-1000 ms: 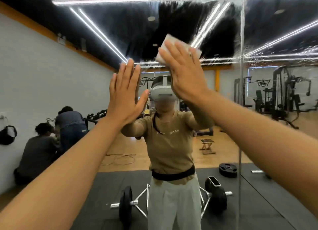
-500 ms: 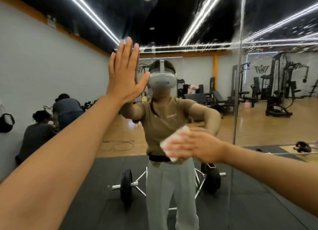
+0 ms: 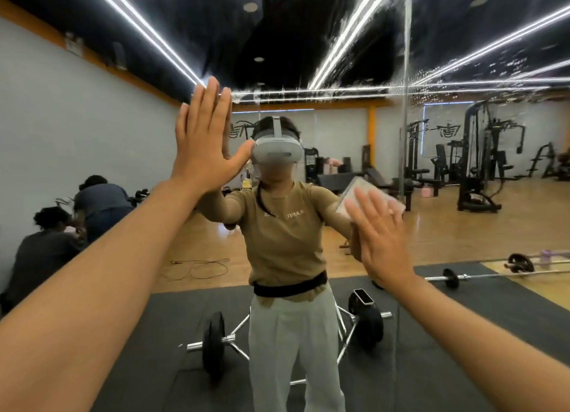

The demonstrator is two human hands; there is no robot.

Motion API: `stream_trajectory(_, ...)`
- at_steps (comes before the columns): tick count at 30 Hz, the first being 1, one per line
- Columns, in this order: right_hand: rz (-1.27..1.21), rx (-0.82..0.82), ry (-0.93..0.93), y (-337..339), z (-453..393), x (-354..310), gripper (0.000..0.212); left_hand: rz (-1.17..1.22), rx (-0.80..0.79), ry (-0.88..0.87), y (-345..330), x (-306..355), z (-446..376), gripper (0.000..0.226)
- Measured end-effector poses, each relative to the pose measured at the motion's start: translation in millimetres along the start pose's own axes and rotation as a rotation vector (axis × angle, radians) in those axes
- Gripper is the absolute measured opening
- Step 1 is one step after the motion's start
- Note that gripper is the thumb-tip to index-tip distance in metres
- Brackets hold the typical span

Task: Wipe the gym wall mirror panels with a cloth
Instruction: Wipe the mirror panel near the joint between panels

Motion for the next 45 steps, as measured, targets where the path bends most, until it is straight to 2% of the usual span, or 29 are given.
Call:
stream_trajectory(4,0.101,-0.22,0.248,-23,106,-9,0.069,0.001,-0.011,0.006,1,-1,0,0.089)
stream_trajectory(9,0.171,-0.332,0.402,-13,88,5,0.072,0.008,-0.006,-0.003,-1,-2,0,0.088)
stream_trajectory(16,-0.008,-0.031,-0.049,44,-76,24,0.057,0.005,-0.014,0.003,-1,-2,2,0.088)
stream_trajectory(19,0.005,0.002,-0.065,36,-68,24,0.057,-0.003,-0.037,0.012,0,-2,-1,0.088)
stream_trajectory(23,0.091,0.022,0.0,13,4,22,0.06,0.071,-0.012,0.01,6,12,17,0.084)
stream_trajectory(26,0.157,-0.144,0.156,-6,79,20,0.077,0.161,0.011,-0.012,-9,38,92,0.075)
stream_trajectory(29,0.386,-0.416,0.49,-25,172,23,0.094,0.204,-0.034,0.079,-37,62,194,0.073)
stream_trajectory(31,0.499,-0.583,0.656,-33,216,32,0.091,0.207,-0.107,0.191,-52,70,248,0.074)
stream_trajectory(33,0.535,-0.701,0.726,-33,228,38,0.085,0.189,-0.206,0.289,-64,71,286,0.077)
stream_trajectory(35,0.504,-0.697,0.756,-29,215,37,0.082,0.159,-0.286,0.33,-72,68,305,0.079)
stream_trajectory(37,0.411,-0.577,0.709,-22,184,30,0.086,0.151,-0.334,0.324,-78,63,311,0.079)
stream_trajectory(39,0.32,-0.446,0.556,-12,129,20,0.091,0.172,-0.336,0.316,-80,61,310,0.079)
stream_trajectory(43,0.063,-0.139,0.056,13,-3,4,0.064,0.204,-0.325,0.327,-85,61,311,0.08)
stream_trajectory(45,-0.005,-0.011,-0.101,18,-42,-8,0.057,0.215,-0.317,0.339,-85,61,312,0.08)
Point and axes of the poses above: each hand's wrist, its own z-axis away from the middle knuckle, its own y-axis out of the back of the hand, x = y × z, the point moved 6 cm from there along -z, towards the middle knuckle, and after that the axes turned 3 degrees about -y, right-handed, at the moved point
